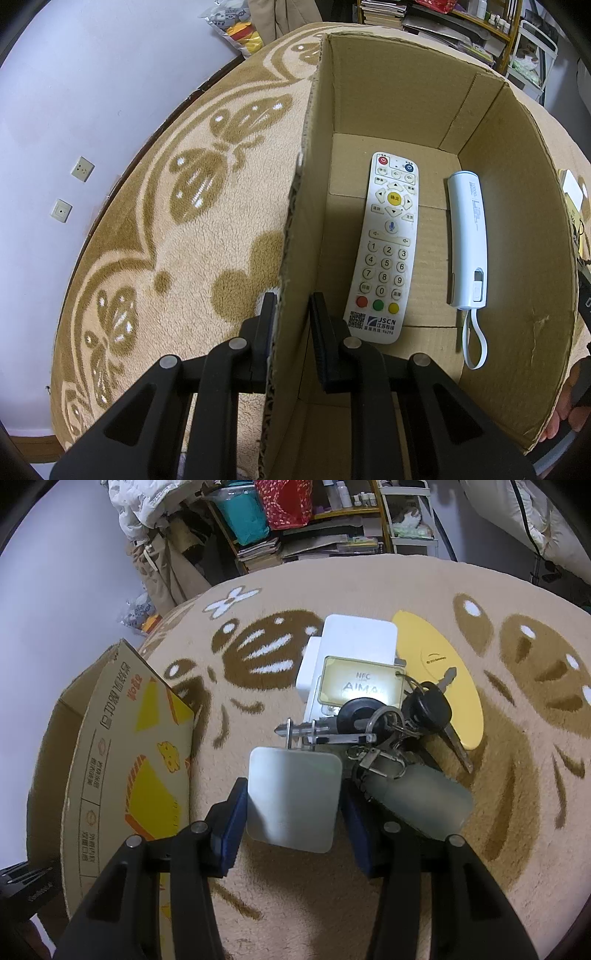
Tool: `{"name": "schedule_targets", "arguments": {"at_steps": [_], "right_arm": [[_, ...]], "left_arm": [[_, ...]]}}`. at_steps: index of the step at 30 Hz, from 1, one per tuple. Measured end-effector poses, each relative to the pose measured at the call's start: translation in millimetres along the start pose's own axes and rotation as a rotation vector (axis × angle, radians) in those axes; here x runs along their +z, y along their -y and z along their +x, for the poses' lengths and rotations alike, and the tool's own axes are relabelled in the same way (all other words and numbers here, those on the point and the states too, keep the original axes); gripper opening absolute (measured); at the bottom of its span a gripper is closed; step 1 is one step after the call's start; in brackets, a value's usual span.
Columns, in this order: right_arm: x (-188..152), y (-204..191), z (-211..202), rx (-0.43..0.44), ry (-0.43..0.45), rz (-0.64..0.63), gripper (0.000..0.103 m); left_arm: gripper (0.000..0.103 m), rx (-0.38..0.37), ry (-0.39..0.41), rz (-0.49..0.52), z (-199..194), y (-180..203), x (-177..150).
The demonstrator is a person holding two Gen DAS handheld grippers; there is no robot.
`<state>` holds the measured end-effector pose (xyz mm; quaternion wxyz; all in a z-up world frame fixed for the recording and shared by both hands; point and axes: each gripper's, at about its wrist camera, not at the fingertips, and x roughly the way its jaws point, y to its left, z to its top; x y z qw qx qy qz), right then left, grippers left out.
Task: Organize rigid objects
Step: 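Grasp the white square plug charger with the right tool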
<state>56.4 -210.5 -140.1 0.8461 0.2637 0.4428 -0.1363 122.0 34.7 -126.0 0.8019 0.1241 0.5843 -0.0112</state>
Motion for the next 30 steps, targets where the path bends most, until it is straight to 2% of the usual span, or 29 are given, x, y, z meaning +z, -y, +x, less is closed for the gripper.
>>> {"name": "schedule_targets", "arguments": {"at_steps": [12,18,21,25,30], "right_arm": [[-4.0,-8.7,-16.5,0.075,0.013,0.008,0.053],[-12.5,-9.1,8.2,0.070,-0.121,0.008,0.053],[-13.9,-12.4,8.4,0.068,-0.121,-0.003,0.053],[-19.9,-9.6,24.1,0.105,-0.224,0.037,0.054],[-21.4,-13.0,25.7,0.094,-0.227,0.006,0.054]], "left_arm": [[0.018,0.000,0.000,0.000,0.1,0.0,-0.1],[0.018,0.001,0.000,0.000,0.2,0.1,0.1],[0.018,0.000,0.000,0.000,0.2,0.1,0.2],[0.018,0.001,0.000,0.000,0.3,-0.2,0.1],[0.018,0.001,0.000,0.001,0.6,-0.5,0.5]]}}
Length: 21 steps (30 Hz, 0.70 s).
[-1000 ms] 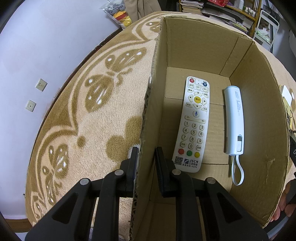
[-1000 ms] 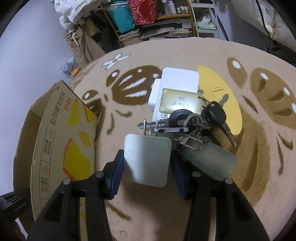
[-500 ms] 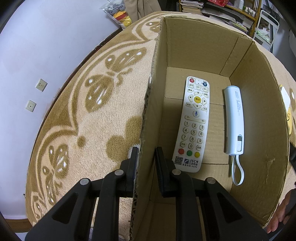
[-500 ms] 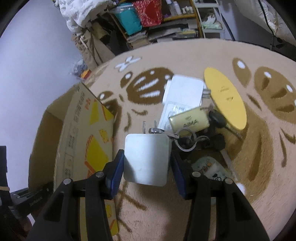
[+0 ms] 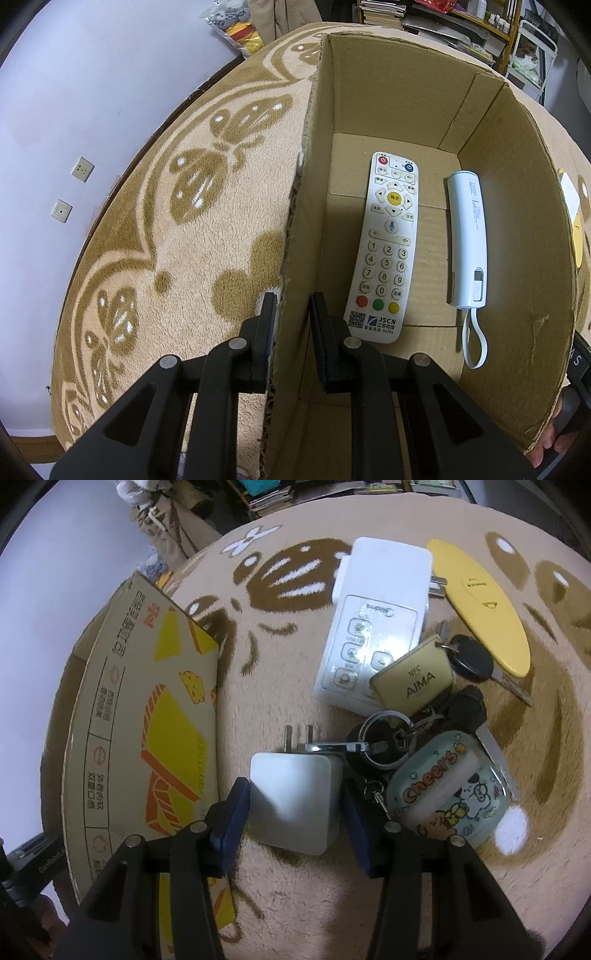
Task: Organize rigid objects
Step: 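Grasp the white square plug charger with the right tool, then lift the plug and carry it over the box with the right tool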
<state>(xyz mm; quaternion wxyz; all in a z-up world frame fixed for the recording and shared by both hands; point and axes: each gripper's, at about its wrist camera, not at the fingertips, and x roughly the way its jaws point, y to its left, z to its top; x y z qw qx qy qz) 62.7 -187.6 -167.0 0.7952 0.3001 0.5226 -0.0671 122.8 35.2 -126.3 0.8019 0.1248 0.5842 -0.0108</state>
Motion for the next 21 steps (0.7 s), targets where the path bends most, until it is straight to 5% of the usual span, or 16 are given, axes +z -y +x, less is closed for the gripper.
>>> {"name": "schedule_targets", "arguments": {"at_steps": [21], "right_arm": [[-28.6,0.8,-25.8,-0.099,-0.039,0.006,0.053]], "left_arm": [[0.018,0.004,0.000,0.001,0.2,0.8,0.4]]}}
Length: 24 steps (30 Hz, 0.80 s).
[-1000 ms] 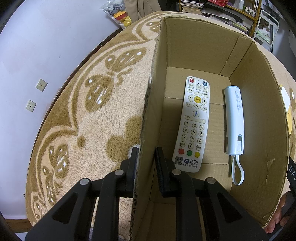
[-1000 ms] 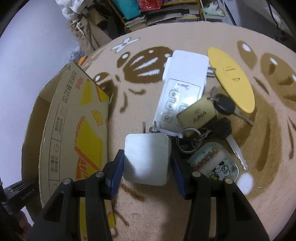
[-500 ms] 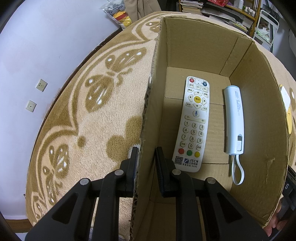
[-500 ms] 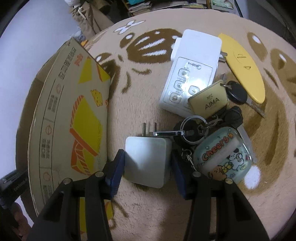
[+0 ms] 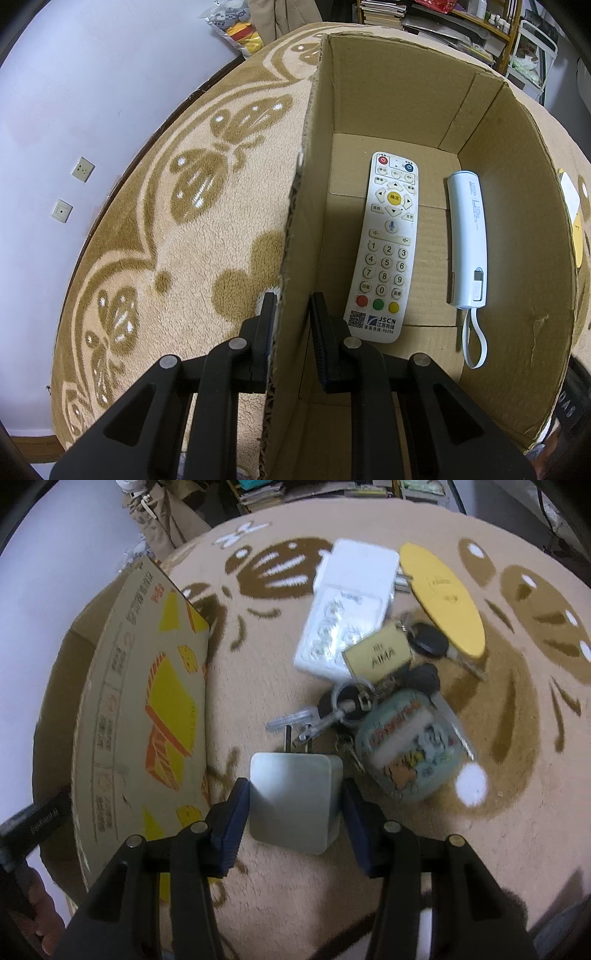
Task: Organize rigid objects
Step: 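Lift the plug and carry it over the box with the right tool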
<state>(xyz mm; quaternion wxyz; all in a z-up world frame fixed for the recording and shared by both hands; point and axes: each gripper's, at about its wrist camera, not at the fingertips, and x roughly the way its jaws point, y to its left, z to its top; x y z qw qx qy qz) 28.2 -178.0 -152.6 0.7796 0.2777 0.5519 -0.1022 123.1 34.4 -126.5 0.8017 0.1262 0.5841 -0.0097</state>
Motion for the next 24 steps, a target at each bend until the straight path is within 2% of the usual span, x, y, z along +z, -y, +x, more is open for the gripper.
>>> {"name": "schedule_targets", "arguments": {"at_steps": [4,13,24], "right_arm": [[-8.8,5.6,8.9,0.024,-0.049,0.029,0.053],[-5.1,-17.3,-25.7,0.051,0.087,-0.050,0.053],[28.5,-44.1,-53.9,0.060,0.187,-0.101,0.053]], "left_arm": [[0.018,0.001,0.001,0.000,-0.2,0.2,0.0],[0.018,0.002,0.005,0.001,-2.8,0.9,-1.4],[0.018,0.000,0.004,-0.001,-3.3,1.0,-1.3]]}}
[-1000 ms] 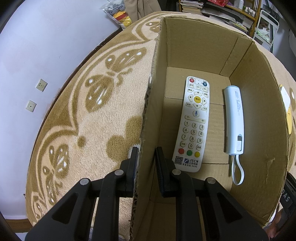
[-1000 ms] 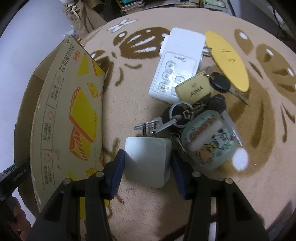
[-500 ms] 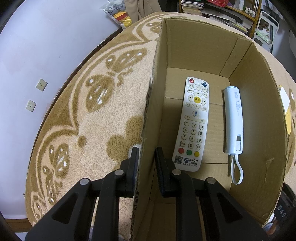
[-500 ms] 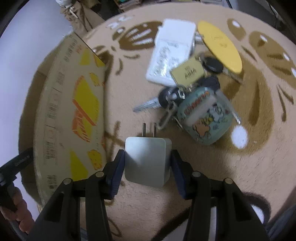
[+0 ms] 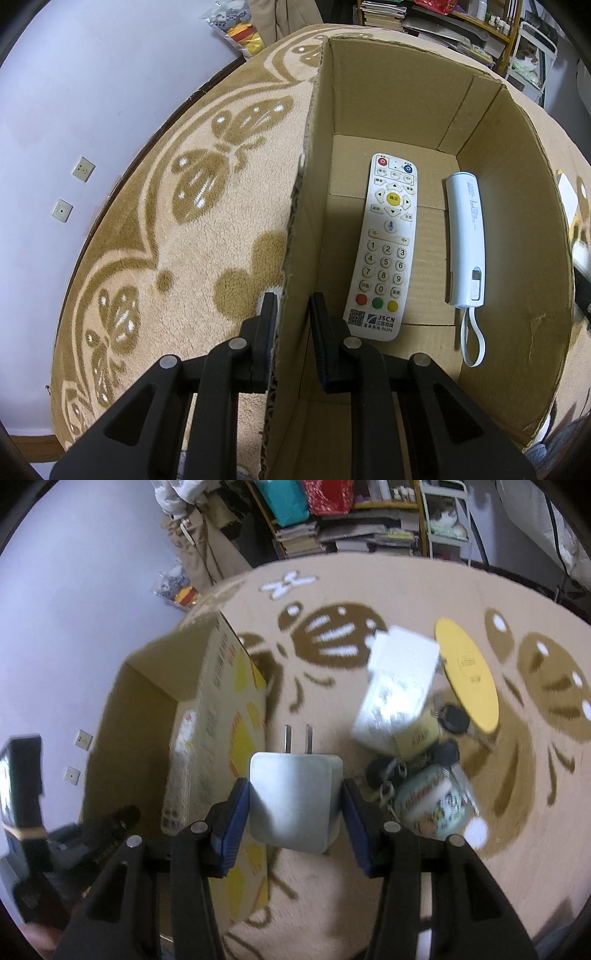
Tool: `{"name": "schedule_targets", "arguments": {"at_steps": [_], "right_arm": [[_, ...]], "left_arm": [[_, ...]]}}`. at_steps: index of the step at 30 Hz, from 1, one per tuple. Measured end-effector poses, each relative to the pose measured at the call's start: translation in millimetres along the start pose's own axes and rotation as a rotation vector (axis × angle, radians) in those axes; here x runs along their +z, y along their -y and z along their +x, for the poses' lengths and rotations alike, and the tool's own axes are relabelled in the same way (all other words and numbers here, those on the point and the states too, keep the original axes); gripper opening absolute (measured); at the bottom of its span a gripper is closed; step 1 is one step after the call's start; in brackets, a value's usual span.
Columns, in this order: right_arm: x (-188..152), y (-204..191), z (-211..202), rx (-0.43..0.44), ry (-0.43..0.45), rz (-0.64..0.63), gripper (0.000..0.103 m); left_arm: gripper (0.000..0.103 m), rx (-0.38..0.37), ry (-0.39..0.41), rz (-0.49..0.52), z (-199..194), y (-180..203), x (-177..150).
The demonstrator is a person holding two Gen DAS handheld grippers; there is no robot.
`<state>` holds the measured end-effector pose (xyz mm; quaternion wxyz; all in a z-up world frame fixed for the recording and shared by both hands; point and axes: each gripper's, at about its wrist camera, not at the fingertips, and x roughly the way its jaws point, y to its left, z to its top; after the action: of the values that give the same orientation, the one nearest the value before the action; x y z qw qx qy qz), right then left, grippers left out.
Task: Organize rigid objects
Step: 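Lift the plug and carry it over the box with the right tool, then lower the plug beside the handset and open the right tool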
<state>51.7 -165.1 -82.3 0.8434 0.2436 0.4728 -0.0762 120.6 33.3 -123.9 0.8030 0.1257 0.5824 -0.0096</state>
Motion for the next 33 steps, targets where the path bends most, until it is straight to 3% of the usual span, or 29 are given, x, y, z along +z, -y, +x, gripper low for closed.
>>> {"name": "schedule_targets", "arguments": {"at_steps": [14,22,33], "right_arm": [[53.1,-61.1,-28.9,0.076,0.171,-0.135,0.053],[51.5,-93.0,-14.0,0.096,0.168,-0.221,0.053],[46.6,-92.1,10.6,0.125,0.149,-0.225,0.053]], "left_arm": [[0.018,-0.002,-0.001,-0.002,-0.1,-0.4,0.5],[0.018,-0.006,-0.002,-0.005,0.5,-0.8,1.5],[0.018,-0.013,-0.005,-0.010,1.0,-1.7,2.5]]}}
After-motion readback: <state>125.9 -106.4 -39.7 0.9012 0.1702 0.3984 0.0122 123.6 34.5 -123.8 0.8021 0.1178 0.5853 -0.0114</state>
